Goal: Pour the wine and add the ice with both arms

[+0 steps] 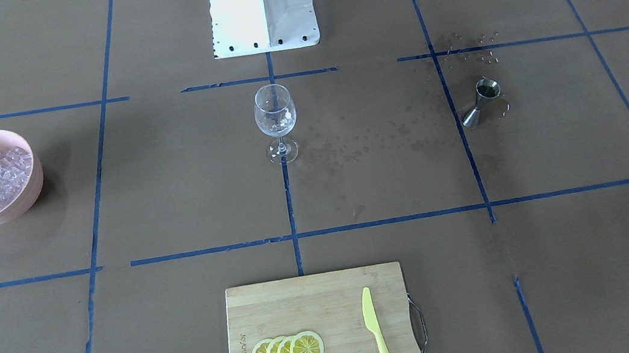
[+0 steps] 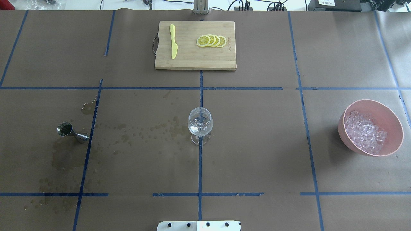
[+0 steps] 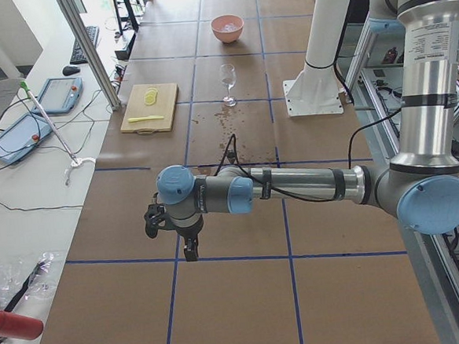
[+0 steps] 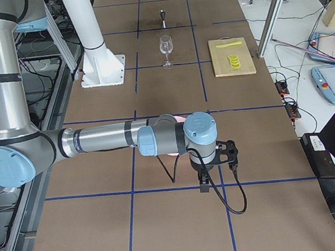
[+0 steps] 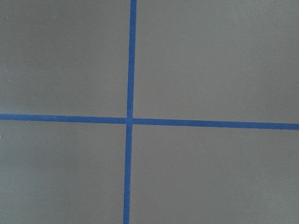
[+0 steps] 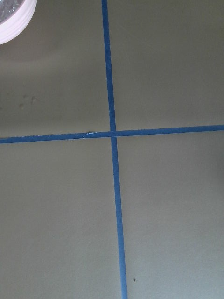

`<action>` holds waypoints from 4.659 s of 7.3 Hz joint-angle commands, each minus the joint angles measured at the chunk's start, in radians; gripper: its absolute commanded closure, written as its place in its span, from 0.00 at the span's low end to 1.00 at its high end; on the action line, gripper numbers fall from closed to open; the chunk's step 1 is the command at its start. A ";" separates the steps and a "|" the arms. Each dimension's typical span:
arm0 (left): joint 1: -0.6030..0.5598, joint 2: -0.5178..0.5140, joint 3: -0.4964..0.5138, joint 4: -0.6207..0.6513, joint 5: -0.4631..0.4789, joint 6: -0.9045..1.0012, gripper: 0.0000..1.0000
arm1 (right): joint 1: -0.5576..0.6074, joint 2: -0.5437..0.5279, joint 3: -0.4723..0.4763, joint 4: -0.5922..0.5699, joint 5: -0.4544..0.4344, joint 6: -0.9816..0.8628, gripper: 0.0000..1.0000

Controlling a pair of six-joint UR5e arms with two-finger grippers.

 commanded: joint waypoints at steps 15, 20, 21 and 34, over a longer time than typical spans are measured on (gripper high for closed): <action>1.007 0.402 -0.652 -0.700 0.840 -1.299 0.00 | -0.074 0.027 0.113 -0.001 0.062 0.117 0.00; 1.356 0.443 -0.634 -0.718 1.372 -1.491 0.00 | -0.074 0.023 0.118 -0.001 0.062 0.174 0.00; 1.402 0.443 -0.597 -0.718 1.481 -1.497 0.00 | -0.074 0.023 0.118 -0.001 0.063 0.174 0.00; 1.456 0.143 -0.181 -0.612 1.871 -1.502 0.01 | -0.074 0.026 0.132 -0.002 0.091 0.177 0.00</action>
